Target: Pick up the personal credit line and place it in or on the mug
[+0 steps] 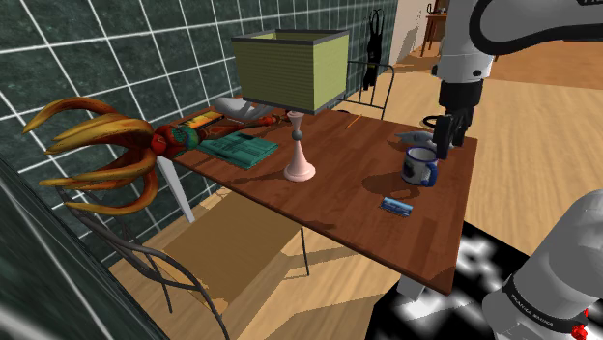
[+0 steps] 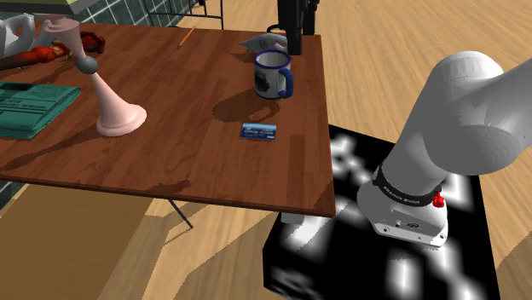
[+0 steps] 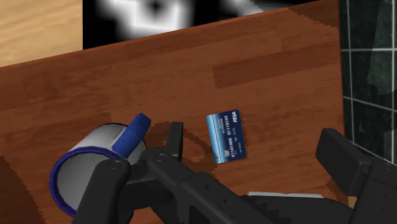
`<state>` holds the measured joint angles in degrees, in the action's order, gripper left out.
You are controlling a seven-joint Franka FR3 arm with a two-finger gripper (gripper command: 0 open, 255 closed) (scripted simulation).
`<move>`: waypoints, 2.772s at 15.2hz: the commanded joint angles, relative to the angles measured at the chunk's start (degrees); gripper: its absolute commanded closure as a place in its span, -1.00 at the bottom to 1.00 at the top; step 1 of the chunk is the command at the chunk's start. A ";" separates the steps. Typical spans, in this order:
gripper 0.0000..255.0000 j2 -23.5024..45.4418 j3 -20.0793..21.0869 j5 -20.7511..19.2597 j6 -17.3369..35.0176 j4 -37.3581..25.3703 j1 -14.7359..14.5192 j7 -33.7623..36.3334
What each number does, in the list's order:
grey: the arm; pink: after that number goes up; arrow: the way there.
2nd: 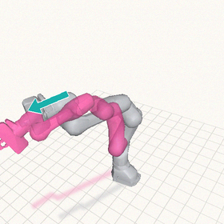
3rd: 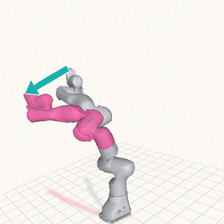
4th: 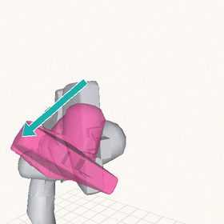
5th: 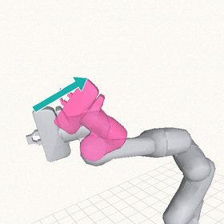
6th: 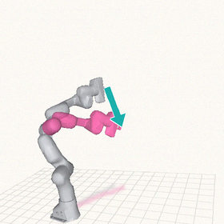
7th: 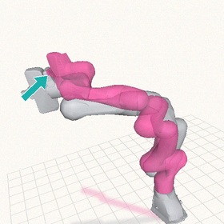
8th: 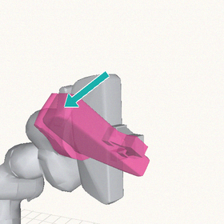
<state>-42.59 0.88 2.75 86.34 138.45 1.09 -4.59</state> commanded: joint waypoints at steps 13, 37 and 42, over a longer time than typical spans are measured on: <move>-1.00 33.22 5.50 -5.50 6.84 -6.61 -3.38 -2.65; 1.00 38.84 6.11 -7.27 13.09 -2.15 -3.81 -2.67; 1.00 38.34 6.11 -7.20 12.30 -2.45 -3.82 -2.77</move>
<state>-4.05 7.01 -4.45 99.03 136.19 -2.75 -7.29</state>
